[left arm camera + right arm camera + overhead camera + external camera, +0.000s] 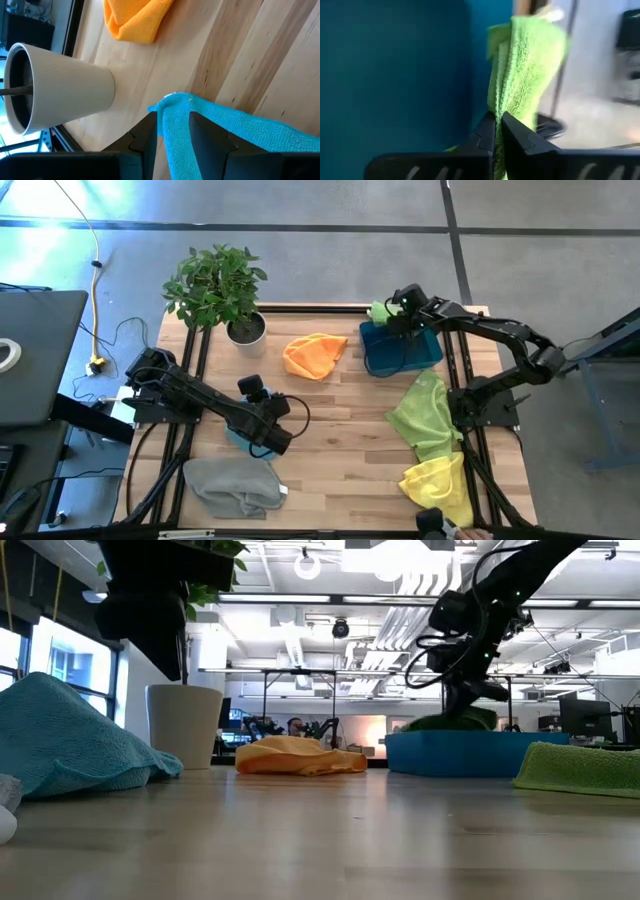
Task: Fold microfiber towels
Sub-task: Put the green microfiber cloth into the blue bin
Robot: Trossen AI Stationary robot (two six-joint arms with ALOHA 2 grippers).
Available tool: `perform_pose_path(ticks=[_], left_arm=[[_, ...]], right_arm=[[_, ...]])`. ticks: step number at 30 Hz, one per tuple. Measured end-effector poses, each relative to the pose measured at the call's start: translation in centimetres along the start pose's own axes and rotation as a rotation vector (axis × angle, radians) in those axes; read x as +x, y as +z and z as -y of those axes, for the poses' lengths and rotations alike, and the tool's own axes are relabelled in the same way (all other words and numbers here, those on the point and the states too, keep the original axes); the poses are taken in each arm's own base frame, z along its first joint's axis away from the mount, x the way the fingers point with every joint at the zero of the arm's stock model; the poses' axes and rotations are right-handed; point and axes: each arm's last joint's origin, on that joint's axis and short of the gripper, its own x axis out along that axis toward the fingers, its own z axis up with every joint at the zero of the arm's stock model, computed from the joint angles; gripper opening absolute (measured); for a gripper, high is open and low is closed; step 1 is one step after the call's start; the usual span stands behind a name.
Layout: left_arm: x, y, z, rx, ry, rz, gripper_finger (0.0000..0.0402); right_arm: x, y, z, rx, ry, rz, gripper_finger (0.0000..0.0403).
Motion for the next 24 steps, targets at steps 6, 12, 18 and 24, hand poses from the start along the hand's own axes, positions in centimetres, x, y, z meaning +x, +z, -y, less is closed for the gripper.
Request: perform_pose_path(ticks=[6,12,18,24], left_arm=[[0.0,0.0,0.0,0.0,0.0,0.0,0.0103],[0.0,0.0,0.0,-0.017,0.0,0.0,0.0103],[0.0,0.0,0.0,-0.018,0.0,0.0,0.0103],[0.0,0.0,0.0,-0.018,0.0,0.0,0.0103]], right_arm=[[-0.2,-0.2,-1.5,0.029,0.14,-0.037,0.0],[-0.4,0.4,-2.5,0.013,0.222,-0.011,0.0],[-0.3,1.0,-3.8,-0.018,0.294,0.025,0.0],[0.3,0.8,-5.8,-0.045,0.359,0.0,0.0]])
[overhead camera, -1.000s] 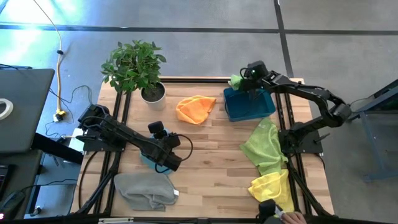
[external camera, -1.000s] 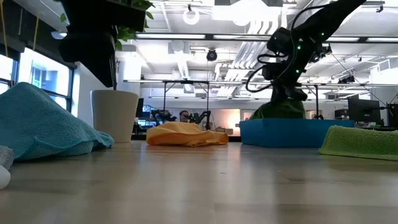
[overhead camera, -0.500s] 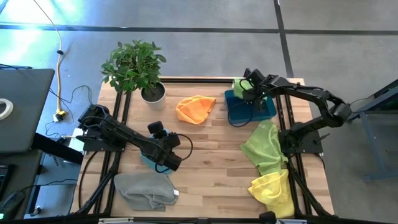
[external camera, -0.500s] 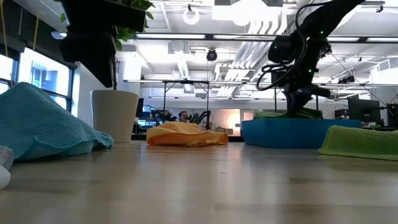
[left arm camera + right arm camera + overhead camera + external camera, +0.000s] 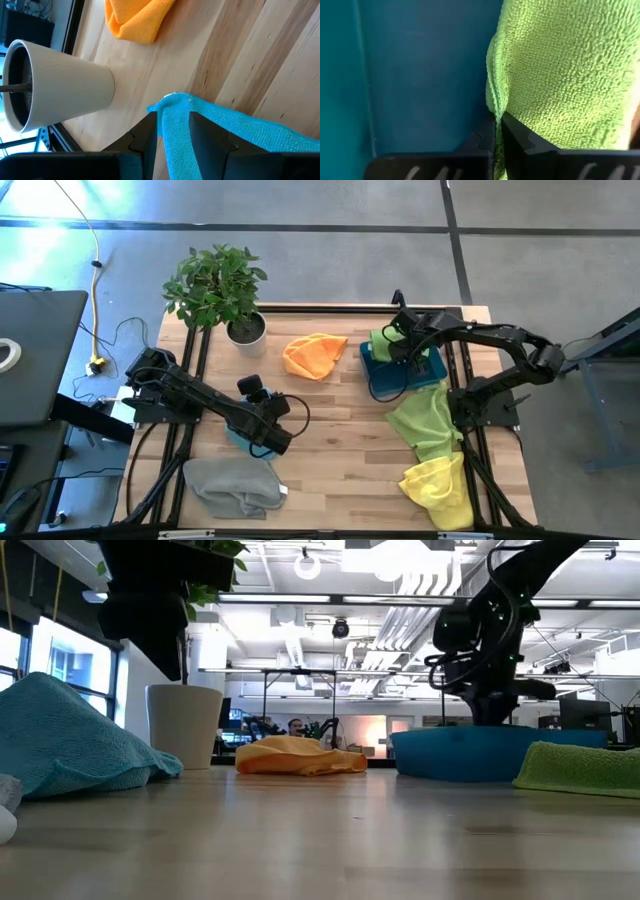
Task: Fold microfiber towels
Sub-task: Put the green microfiber cloth into the blue bin
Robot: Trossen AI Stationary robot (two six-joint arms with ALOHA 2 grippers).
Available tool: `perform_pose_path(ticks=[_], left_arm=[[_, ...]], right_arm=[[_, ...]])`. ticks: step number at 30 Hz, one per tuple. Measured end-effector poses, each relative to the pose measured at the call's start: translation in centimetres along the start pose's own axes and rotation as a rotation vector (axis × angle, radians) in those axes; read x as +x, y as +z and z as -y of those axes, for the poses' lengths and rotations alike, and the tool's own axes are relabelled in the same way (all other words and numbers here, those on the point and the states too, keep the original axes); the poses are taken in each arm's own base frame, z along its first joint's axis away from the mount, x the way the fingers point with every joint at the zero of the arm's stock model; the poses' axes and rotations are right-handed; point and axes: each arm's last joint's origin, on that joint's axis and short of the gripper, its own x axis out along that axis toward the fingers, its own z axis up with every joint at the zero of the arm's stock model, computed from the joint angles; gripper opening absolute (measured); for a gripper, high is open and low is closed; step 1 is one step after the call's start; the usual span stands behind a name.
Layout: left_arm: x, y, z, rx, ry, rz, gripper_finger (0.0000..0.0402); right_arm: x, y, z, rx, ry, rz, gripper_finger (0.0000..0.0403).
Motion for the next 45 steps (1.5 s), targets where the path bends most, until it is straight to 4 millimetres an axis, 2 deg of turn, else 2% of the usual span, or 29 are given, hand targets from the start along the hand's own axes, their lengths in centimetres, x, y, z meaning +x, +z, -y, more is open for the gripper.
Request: perform_pose_path(ticks=[5,9,24,29,33,36,39,42,45], left_arm=[[0.0,0.0,0.0,0.008,0.0,0.0,0.0103],[0.0,0.0,0.0,0.003,0.0,-0.001,0.0103],[0.0,0.0,0.0,0.016,-0.002,-0.004,0.0103],[0.0,0.0,0.0,0.019,-0.001,-0.003,0.0103],[0.0,0.0,0.0,0.018,-0.001,-0.004,0.0103],[0.0,0.0,0.0,0.018,-0.004,-0.006,0.0103],[0.0,0.0,0.0,0.018,-0.005,-0.008,0.0103],[0.0,0.0,0.0,0.018,-0.006,-0.009,0.0103],[0.0,0.0,0.0,0.018,-0.006,-0.008,0.0103]], right_arm=[[-0.2,0.1,-0.1,-0.006,-0.085,-0.076,0.0],[-1.1,0.3,-0.4,-0.018,-0.123,-0.059,0.0],[-5.4,2.3,-4.3,-0.097,-0.22,0.09,0.0],[-7.2,2.6,-5.0,-0.104,-0.407,0.086,0.0],[-8.5,2.8,-5.5,-0.109,-0.468,0.164,0.0],[-9.0,2.8,-6.3,-0.102,-0.421,0.237,0.0],[-8.8,2.8,-7.2,-0.11,-0.28,0.289,0.0],[-8.2,2.7,-7.9,-0.096,-0.163,0.265,0.0],[-7.4,2.8,-8.2,-0.084,-0.128,0.22,0.0]])
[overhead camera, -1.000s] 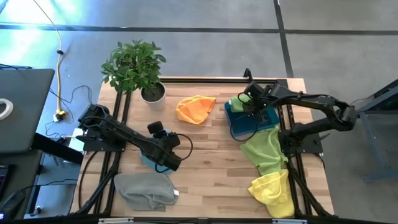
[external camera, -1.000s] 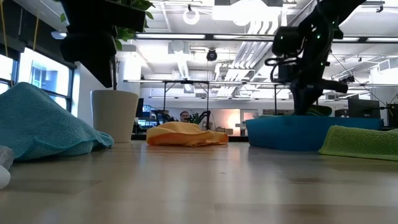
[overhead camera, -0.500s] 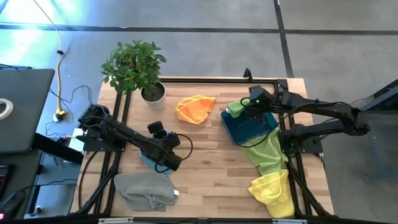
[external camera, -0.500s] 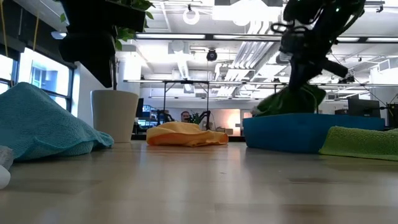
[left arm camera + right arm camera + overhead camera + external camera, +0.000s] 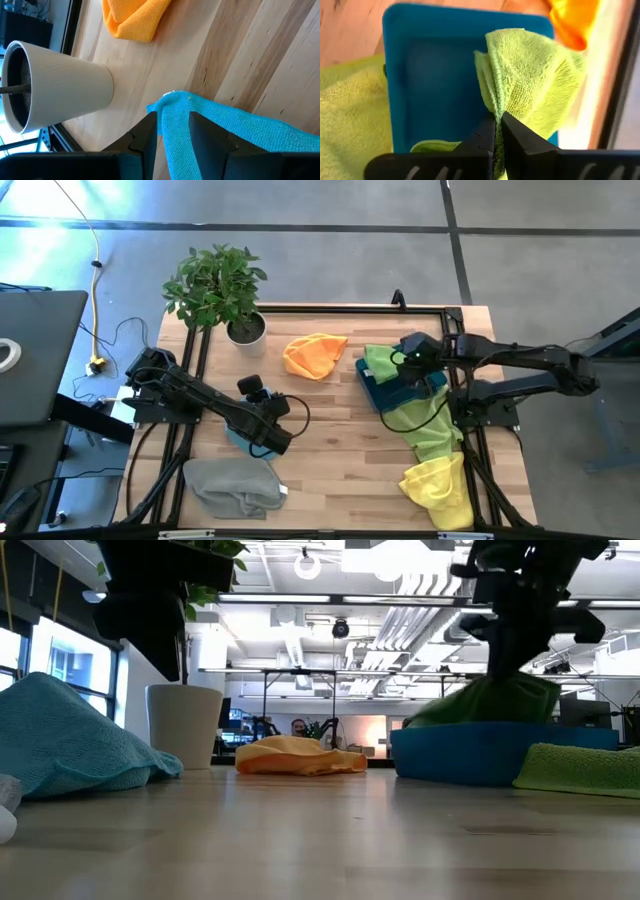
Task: Fold microfiber towels
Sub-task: Put the green microfiber cloth into the blue bin
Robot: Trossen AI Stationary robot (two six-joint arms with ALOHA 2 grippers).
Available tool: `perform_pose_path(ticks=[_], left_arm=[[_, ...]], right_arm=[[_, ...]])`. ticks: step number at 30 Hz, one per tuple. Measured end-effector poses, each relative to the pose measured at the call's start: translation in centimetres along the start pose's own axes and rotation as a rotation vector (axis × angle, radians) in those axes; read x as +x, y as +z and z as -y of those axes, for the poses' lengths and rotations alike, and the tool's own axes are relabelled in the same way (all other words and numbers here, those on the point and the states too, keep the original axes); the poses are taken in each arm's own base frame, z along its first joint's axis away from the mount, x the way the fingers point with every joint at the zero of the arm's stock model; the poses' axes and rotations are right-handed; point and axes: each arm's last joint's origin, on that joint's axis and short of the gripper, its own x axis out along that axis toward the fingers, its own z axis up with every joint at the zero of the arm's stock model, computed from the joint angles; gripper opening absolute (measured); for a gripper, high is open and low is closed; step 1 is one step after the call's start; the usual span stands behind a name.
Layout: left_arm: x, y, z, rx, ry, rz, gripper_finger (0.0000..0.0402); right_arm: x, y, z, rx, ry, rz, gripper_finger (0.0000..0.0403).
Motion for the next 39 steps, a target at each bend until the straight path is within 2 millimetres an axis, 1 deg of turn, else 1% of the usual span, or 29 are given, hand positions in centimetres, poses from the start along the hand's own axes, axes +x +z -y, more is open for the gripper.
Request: perform_pose_path(ticks=[10,14,17,21,27,34,39], left_arm=[[0.0,0.0,0.0,-0.001,0.0,0.0,0.0103],[0.0,0.0,0.0,-0.001,0.0,0.0,0.0103],[0.0,0.0,0.0,-0.002,-0.001,0.0,0.0103],[0.0,0.0,0.0,-0.003,-0.001,0.0,0.0103],[0.0,0.0,0.0,0.0,0.0,-0.001,0.0103],[0.0,0.0,0.0,0.001,0.0,-0.001,0.0103],[0.0,0.0,0.0,0.027,0.0,-0.001,0.0103]], right_arm=[[3.4,-1.1,-1.2,-0.012,0.108,-0.135,0.0],[4.3,-1.1,-1.2,-0.015,0.13,-0.17,0.0005],[4.8,-1.1,-1.2,-0.017,0.135,-0.197,0.0017],[5.1,-1.1,-1.1,-0.021,0.113,-0.234,0.0039],[4.9,-1.5,-0.9,0.044,0.014,-0.321,0.0073],[4.9,-1.6,-1.2,0.136,0.062,-0.315,0.0105],[4.8,-1.7,-1.1,0.174,0.022,-0.344,0.0118]])
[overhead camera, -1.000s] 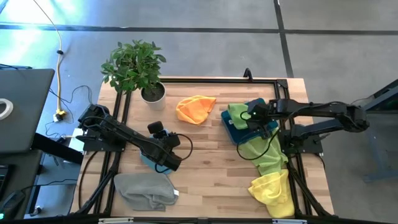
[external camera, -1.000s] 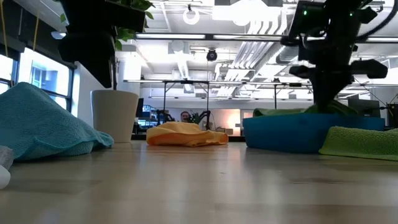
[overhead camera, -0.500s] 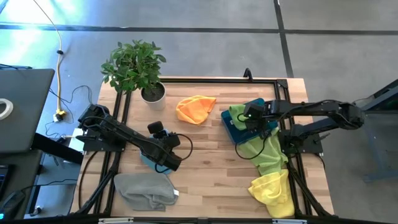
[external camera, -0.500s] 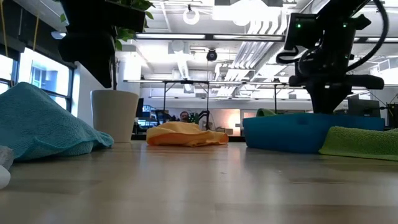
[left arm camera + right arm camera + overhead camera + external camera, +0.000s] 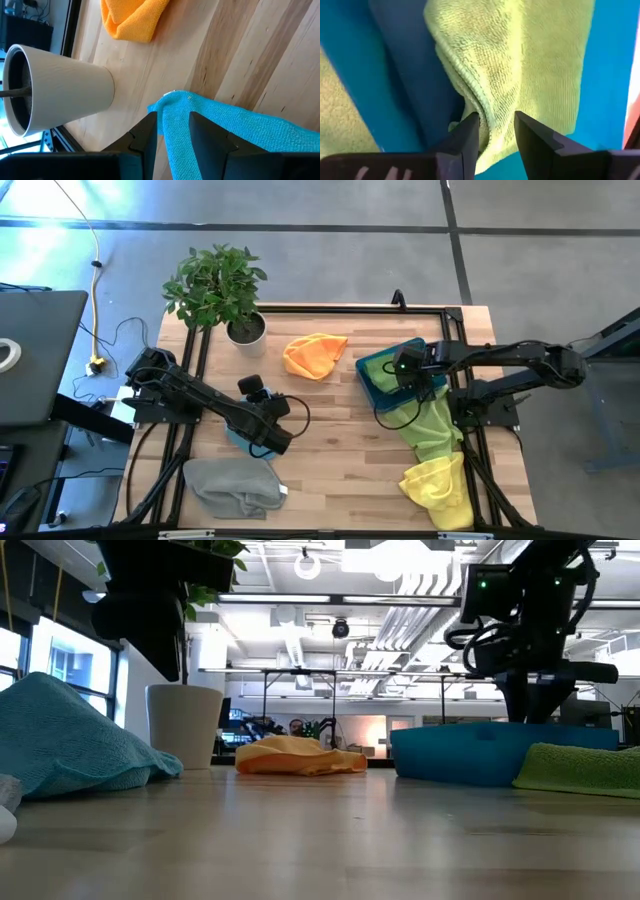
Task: Fold microfiber towels
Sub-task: Put the green microfiber cloth into the blue bin, then adjust the blue bin
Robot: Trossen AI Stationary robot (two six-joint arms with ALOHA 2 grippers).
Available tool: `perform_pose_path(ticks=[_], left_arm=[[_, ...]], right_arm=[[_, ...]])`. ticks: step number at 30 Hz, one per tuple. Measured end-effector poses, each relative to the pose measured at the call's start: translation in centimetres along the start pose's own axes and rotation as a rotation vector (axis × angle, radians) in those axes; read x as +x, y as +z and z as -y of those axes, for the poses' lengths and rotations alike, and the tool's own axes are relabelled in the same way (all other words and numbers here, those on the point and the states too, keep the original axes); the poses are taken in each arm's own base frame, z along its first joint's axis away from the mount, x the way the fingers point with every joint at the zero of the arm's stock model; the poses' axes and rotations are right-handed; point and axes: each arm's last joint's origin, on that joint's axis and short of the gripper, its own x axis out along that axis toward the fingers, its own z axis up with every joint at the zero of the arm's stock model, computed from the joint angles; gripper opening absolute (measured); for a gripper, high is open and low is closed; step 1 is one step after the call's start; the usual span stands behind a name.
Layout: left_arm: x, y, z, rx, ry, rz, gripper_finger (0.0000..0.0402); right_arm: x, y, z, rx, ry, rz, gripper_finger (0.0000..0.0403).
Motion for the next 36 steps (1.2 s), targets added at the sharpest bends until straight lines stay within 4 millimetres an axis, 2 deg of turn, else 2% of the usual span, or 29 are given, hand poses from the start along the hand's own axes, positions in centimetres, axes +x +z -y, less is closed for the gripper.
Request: perform_pose_path(ticks=[4,11,16,19,25,30,36], left_arm=[[0.0,0.0,0.0,0.0,0.0,0.0,0.0103],[0.0,0.0,0.0,0.0,0.0,0.0,0.0103],[0.0,0.0,0.0,0.0,0.008,0.008,0.0103],[0.0,0.0,0.0,0.0,0.009,0.01,0.0103],[0.0,0.0,0.0,0.003,0.011,0.013,0.0103],[0.0,0.0,0.0,0.028,0.02,0.022,0.0103],[-0.1,0.0,0.0,0.03,0.025,0.029,0.0103]], right_arm=[[-0.9,0.5,0.5,0.057,-0.027,0.019,0.0119],[-3.9,1.0,1.5,0.211,-0.023,0.013,0.0119],[-4.7,2.3,2.4,0.388,-0.074,0.147,0.0119],[-4.0,2.8,2.5,0.537,-0.087,0.222,0.0119],[-2.3,2.8,2.1,0.807,-0.052,0.209,0.0119],[-1.0,3.6,2.6,0.958,-0.12,0.219,0.0119],[1.7,4.3,3.9,1.035,-0.134,0.172,0.0119]])
